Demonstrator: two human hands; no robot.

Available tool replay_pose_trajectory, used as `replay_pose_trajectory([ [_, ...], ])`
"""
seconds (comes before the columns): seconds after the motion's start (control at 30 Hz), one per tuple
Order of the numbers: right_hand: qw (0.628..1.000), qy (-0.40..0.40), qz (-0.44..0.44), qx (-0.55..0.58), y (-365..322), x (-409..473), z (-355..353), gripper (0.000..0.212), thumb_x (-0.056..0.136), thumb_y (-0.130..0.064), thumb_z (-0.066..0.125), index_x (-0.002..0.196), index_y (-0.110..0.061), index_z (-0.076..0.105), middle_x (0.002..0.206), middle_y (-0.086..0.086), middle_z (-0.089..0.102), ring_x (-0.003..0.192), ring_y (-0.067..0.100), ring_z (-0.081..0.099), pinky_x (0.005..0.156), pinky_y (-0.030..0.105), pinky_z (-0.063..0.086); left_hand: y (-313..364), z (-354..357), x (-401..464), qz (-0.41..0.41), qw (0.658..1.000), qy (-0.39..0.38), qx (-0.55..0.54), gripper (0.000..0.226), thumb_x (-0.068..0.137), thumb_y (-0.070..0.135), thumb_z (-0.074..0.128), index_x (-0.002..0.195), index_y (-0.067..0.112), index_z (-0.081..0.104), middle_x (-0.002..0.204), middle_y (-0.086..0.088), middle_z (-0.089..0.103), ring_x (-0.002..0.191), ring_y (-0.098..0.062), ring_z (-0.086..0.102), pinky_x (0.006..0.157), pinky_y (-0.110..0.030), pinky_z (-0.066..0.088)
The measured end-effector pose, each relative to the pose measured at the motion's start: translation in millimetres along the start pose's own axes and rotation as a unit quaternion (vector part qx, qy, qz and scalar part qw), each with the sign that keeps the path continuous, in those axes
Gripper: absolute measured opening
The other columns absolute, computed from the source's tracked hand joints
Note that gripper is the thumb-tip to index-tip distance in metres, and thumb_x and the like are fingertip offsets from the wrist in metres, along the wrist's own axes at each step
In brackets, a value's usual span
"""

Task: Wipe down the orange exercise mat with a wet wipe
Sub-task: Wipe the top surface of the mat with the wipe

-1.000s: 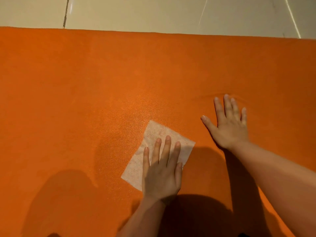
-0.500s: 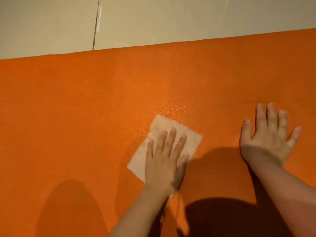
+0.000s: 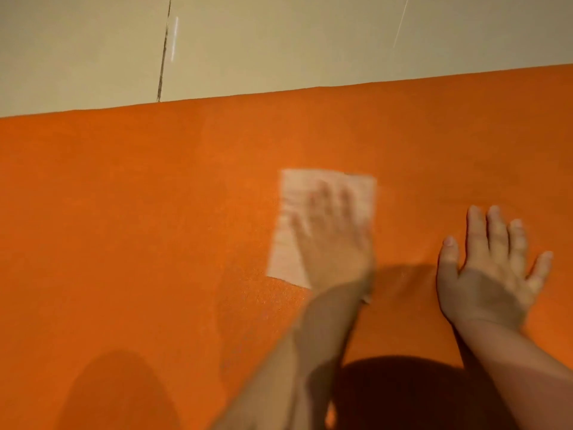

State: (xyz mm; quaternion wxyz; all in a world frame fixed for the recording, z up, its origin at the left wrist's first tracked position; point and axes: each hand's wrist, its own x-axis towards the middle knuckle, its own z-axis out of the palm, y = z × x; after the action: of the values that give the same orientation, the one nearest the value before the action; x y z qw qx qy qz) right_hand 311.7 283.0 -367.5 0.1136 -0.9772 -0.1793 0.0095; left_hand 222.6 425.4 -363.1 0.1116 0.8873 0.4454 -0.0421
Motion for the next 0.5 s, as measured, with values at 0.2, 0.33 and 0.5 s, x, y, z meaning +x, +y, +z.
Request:
replay_pose_trajectory([
  [0.2,1.0,-0.014,-0.003,-0.012,2.2,0.6,1.7,0.062,0.096,-0.052,0.021,0.153,-0.028,0.029,0.162,-0.002,0.023,0.15,0.022,0.012,0.117,0.058,0.005,-6.9,-11.3,9.6,0.268,0.959,-0.085,0.022,0.059,0.1,0.057,0.008,0.155,0.039,-0.003,0.163,0.007,-0.017,0.15,-0.015,-0.017,0.117,-0.044,-0.019],
  [0.33,1.0,-0.021,-0.003,-0.016,4.0,0.0,1.9,0.063,0.097,-0.056,0.016,0.154,-0.03,0.026,0.162,-0.003,0.021,0.15,0.021,0.01,0.117,0.058,0.005,-96.2,-31.9,74.4,0.103,0.994,-0.03,0.031,0.062,0.097,0.062,0.008,0.156,0.041,0.004,0.165,0.007,-0.008,0.152,-0.016,-0.006,0.119,-0.043,-0.008],
  [0.5,0.999,-0.026,0.013,-0.015,1.9,-1.6,-0.9,0.063,0.096,-0.056,0.015,0.153,-0.031,0.026,0.162,-0.003,0.022,0.149,0.02,0.012,0.117,0.06,0.009,-155.4,-64.3,144.3,-0.151,0.988,0.016,-0.017,0.057,0.104,0.049,0.013,0.158,0.032,0.001,0.166,-0.001,-0.01,0.152,-0.021,-0.011,0.12,-0.052,-0.007],
])
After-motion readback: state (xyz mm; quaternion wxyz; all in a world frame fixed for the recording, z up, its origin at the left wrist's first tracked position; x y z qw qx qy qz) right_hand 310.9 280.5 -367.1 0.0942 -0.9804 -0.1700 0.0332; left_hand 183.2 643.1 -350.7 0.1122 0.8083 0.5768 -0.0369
